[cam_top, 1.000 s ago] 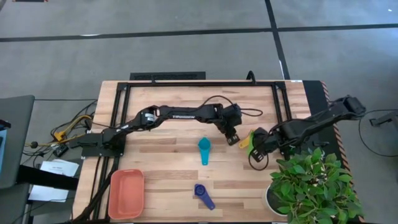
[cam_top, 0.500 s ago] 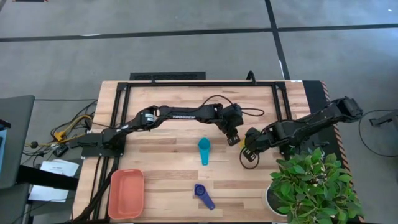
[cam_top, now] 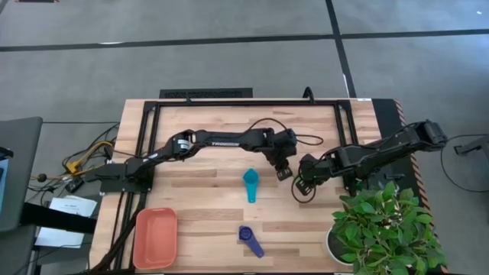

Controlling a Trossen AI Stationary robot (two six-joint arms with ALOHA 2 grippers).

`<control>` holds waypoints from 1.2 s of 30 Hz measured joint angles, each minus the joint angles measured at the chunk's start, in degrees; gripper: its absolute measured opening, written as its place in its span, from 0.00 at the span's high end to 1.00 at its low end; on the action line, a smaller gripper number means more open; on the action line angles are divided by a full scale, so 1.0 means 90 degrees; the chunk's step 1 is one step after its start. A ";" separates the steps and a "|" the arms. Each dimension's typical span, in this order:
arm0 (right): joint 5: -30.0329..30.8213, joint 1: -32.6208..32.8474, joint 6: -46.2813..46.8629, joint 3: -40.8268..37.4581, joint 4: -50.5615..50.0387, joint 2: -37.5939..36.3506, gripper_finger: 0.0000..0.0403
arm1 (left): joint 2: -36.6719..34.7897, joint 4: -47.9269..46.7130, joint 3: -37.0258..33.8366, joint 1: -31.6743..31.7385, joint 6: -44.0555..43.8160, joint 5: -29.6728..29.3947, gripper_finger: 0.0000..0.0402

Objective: Nest measuring cups in basket
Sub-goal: Stack the light blue measuring cup on top of the green measuring cup

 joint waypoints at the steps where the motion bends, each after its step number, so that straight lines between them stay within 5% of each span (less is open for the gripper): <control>1: -0.0024 0.0011 0.0073 0.0000 0.0035 -0.0017 0.98 | -0.0018 -0.0242 0.0055 0.0049 -0.0057 -0.0014 1.00; 7: -0.0026 0.0026 0.0351 0.0005 0.0339 -0.0422 0.95 | -0.0333 -0.2045 0.0138 0.0343 -0.0269 -0.0699 1.00; 14: 0.0610 -0.0120 0.0497 0.0021 0.0546 -0.1144 0.91 | -0.0916 -0.2537 -0.0325 0.0408 0.0072 -0.1169 1.00; 26: 0.1406 -0.0408 0.0456 0.0124 0.0431 -0.1817 0.90 | -0.4018 0.0868 -0.5426 0.0323 -0.1027 -0.1270 1.00; 36: 0.1024 -0.1133 0.0293 0.0124 0.0559 -0.1794 0.82 | -0.4021 0.1611 -0.6176 0.0108 -0.1702 -0.0828 0.87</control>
